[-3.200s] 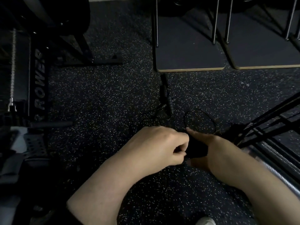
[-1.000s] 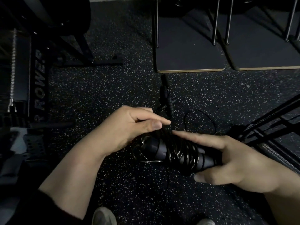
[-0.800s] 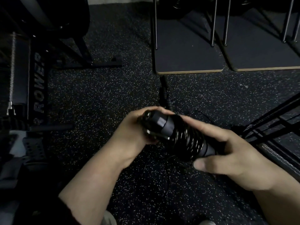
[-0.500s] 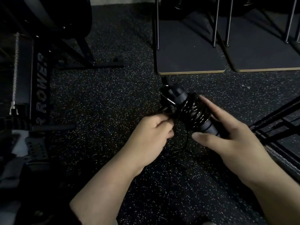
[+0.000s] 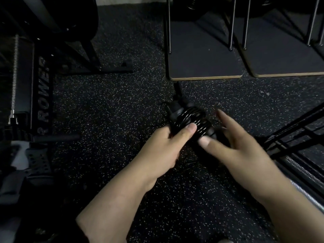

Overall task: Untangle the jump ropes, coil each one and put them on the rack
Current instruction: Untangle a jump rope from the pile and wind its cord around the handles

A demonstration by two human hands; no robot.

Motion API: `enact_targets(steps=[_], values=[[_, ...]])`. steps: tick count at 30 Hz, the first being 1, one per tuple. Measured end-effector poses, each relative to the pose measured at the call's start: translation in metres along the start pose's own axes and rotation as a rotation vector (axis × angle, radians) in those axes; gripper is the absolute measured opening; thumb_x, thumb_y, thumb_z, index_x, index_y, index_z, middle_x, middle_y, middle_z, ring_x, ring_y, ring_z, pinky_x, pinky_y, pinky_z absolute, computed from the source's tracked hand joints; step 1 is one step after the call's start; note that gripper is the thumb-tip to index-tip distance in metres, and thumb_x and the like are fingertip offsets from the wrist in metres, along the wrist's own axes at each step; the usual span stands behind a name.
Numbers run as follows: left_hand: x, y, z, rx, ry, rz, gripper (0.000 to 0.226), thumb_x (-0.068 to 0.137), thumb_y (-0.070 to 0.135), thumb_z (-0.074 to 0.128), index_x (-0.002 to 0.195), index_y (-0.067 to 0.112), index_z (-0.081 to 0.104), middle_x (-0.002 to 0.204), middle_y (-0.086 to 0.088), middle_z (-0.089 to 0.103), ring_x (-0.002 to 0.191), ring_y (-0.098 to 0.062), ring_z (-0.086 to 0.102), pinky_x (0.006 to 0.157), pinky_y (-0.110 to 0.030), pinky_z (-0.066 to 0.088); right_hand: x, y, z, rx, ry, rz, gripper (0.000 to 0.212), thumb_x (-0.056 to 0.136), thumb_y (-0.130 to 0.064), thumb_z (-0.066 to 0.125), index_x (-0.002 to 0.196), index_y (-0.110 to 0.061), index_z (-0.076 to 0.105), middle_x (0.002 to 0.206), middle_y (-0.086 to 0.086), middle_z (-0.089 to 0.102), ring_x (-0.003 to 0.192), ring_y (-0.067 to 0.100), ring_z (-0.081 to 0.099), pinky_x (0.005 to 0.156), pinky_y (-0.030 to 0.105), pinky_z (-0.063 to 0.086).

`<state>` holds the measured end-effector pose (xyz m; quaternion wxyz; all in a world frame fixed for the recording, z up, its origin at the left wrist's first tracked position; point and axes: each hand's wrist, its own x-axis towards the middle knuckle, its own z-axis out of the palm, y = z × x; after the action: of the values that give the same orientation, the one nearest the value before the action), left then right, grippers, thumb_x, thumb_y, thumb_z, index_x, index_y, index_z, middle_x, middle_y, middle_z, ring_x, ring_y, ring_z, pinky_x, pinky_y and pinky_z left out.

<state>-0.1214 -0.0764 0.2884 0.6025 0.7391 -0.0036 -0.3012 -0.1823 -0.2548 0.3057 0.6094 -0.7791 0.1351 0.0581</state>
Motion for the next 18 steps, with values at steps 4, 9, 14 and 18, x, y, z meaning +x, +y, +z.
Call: enact_targets(steps=[4, 9, 14, 18], values=[[0.0004, -0.0035, -0.0007, -0.026, -0.174, 0.038, 0.06, 0.084, 0.071, 0.065, 0.101, 0.014, 0.068, 0.074, 0.007, 0.048, 0.056, -0.004, 0.04, 0.052, -0.021, 0.036, -0.0002, 0.0, -0.0034, 0.379, -0.212, 0.178, 0.048, 0.077, -0.035, 0.076, 0.122, -0.018, 0.07, 0.107, 0.009, 0.078, 0.091, 0.027, 0.075, 0.073, 0.034, 0.063], [-0.0013, 0.0029, 0.0004, 0.012, -0.169, 0.038, 0.047, 0.082, 0.074, 0.063, 0.086, 0.027, 0.067, 0.068, 0.009, 0.051, 0.053, -0.005, 0.041, 0.051, -0.024, 0.036, -0.0021, -0.0058, -0.0058, 0.48, -0.181, 0.205, 0.041, 0.077, -0.02, 0.078, 0.117, -0.016, 0.071, 0.1, 0.019, 0.075, 0.074, 0.036, 0.068, 0.067, 0.042, 0.061], [0.0025, 0.0001, -0.0023, 0.368, -0.162, 0.042, 0.058, 0.095, 0.061, 0.054, 0.092, 0.003, 0.059, 0.07, 0.0, 0.051, 0.055, -0.013, 0.038, 0.053, -0.032, 0.031, -0.0002, -0.0018, -0.0017, 0.05, 0.096, 0.08, 0.042, 0.084, -0.024, 0.081, 0.118, -0.04, 0.064, 0.099, -0.011, 0.079, 0.089, 0.011, 0.076, 0.086, 0.039, 0.06], [0.0005, -0.0002, -0.0018, 0.747, -0.126, 0.132, 0.028, 0.103, 0.029, 0.053, 0.083, 0.01, 0.061, 0.062, -0.005, 0.052, 0.049, -0.012, 0.037, 0.047, -0.031, 0.029, 0.0029, 0.0028, -0.0051, -0.296, 0.152, 0.125, 0.061, 0.084, -0.035, 0.083, 0.132, -0.051, 0.048, 0.092, -0.017, 0.073, 0.08, 0.002, 0.069, 0.069, 0.024, 0.052]])
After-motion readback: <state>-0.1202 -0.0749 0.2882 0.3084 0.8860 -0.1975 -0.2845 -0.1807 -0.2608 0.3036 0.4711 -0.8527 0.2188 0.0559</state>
